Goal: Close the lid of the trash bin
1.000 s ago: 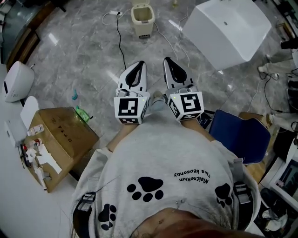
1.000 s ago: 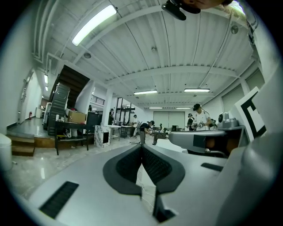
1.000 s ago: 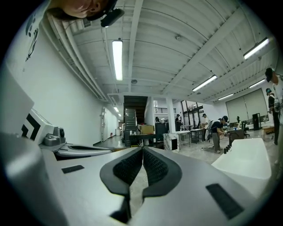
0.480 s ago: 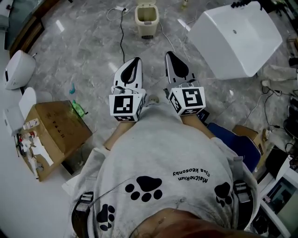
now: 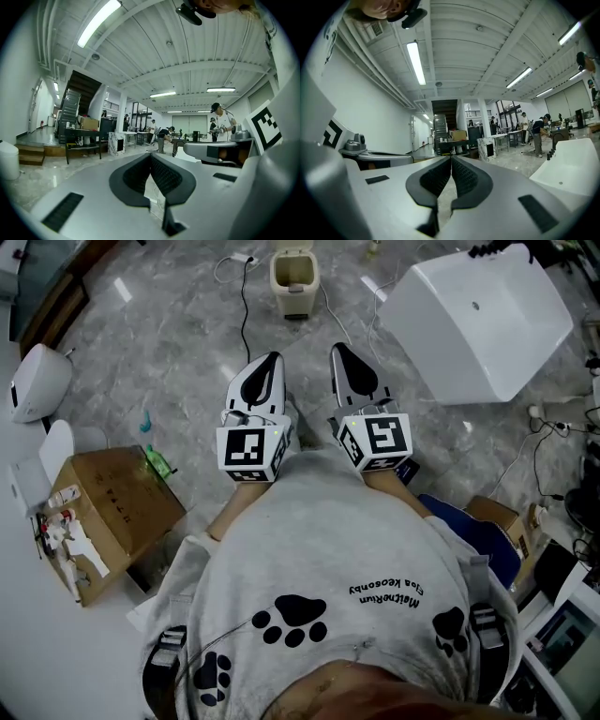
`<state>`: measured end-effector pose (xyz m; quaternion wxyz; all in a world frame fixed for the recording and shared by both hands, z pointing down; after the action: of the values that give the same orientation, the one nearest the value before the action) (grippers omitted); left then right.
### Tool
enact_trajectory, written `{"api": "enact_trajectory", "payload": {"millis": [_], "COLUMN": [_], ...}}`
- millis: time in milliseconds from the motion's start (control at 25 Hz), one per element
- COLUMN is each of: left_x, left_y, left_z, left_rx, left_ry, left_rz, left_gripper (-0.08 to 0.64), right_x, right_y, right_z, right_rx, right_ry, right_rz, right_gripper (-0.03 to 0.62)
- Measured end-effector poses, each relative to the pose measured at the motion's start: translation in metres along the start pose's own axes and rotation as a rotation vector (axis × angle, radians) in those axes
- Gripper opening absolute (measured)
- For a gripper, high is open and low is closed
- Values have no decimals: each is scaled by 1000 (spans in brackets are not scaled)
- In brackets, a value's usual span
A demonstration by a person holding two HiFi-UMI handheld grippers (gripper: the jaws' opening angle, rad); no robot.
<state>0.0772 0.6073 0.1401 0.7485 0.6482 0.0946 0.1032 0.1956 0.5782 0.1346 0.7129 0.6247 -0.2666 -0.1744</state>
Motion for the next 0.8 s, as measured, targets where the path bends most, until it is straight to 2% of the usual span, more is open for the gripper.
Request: {"api": "enact_trajectory", "payload": {"millis": [400,800], "left_x": [-38,-113], "left_y": [-10,-38], "left_z": [76,187], "left_rx": [3,25], "left_ry": [45,102], "left_rz": [0,18], "left_gripper": [20,20], "right_x": [31,66], "right_y": [-8,-36], "right_z": [68,195], "right_rx": [-6,18], "right_ry": [40,80], "right_rz": [-9,-26], "right_gripper": [32,32]}}
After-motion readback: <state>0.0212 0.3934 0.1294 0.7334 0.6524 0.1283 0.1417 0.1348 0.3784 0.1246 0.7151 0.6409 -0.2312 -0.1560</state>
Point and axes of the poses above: the fingertips, and each gripper's own axes: z forward along the fingers, x to its right, y out of its underside, the point moved 3 cm from there along -z, backward along the fingers, and after that the axes turned 3 degrees about z, right-handed, at the moved point
